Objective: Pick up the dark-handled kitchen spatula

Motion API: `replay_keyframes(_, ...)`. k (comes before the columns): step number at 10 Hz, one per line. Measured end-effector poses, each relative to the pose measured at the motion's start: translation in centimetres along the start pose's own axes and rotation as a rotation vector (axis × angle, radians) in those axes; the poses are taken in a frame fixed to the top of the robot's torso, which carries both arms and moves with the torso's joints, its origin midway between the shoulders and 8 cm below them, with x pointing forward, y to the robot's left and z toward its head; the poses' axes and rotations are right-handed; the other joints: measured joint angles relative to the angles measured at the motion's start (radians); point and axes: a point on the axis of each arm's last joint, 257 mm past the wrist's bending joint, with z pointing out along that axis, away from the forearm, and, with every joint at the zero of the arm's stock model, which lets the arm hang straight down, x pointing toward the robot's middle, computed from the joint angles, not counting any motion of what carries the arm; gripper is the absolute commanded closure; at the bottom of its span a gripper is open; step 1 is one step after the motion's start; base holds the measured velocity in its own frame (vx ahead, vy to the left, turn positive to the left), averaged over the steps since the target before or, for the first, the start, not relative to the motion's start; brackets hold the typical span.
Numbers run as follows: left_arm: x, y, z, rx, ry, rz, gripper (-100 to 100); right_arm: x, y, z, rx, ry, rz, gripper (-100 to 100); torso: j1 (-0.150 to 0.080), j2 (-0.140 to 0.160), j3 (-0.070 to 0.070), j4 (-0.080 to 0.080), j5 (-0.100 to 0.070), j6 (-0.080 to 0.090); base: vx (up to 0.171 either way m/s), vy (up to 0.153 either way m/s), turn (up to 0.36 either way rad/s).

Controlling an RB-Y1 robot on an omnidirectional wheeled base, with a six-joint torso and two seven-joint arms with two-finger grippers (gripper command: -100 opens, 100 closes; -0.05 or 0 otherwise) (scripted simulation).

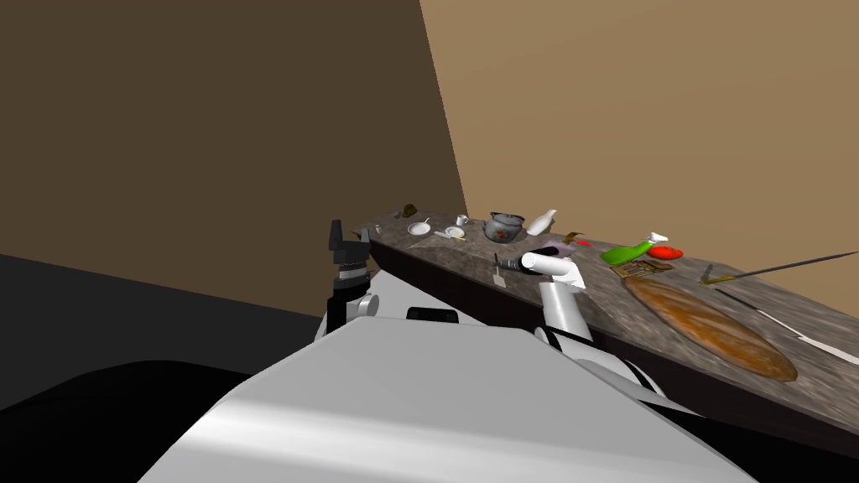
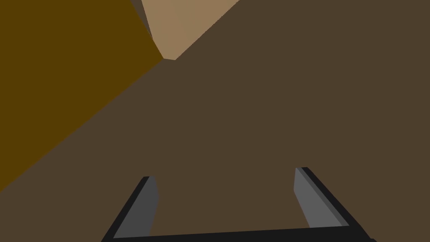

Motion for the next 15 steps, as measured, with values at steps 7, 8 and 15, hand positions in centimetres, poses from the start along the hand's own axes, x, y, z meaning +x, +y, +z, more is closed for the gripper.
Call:
replay_keyframes(7, 0.0, 0.0, 0.0, 0.000, 0.000, 0.000, 0, -3.4, -0.1, 0.0, 0.019, -0.190, 0.157, -100, 0.000, 0.000, 0.000, 0.000, 0.000, 0.000, 0.031, 0.023, 0.002)
replay_keyframes(8, 0.0, 0.0, 0.0, 0.000, 0.000, 0.000, 0, -3.9, -0.1, -0.2, 0.018, -0.214, 0.176, -100, 0.000, 0.001, 0.000, 0.000, 0.000, 0.000, 0.018, 0.011, -0.003)
replay_keyframes(15, 0.0, 0.0, 0.0, 0.000, 0.000, 0.000, 0, -5.5, -0.1, 1.2, 0.021, -0.237, 0.186, -100, -0.001, 0.000, 0.000, 0.000, 0.000, 0.000, 0.024, 0.003, -0.017)
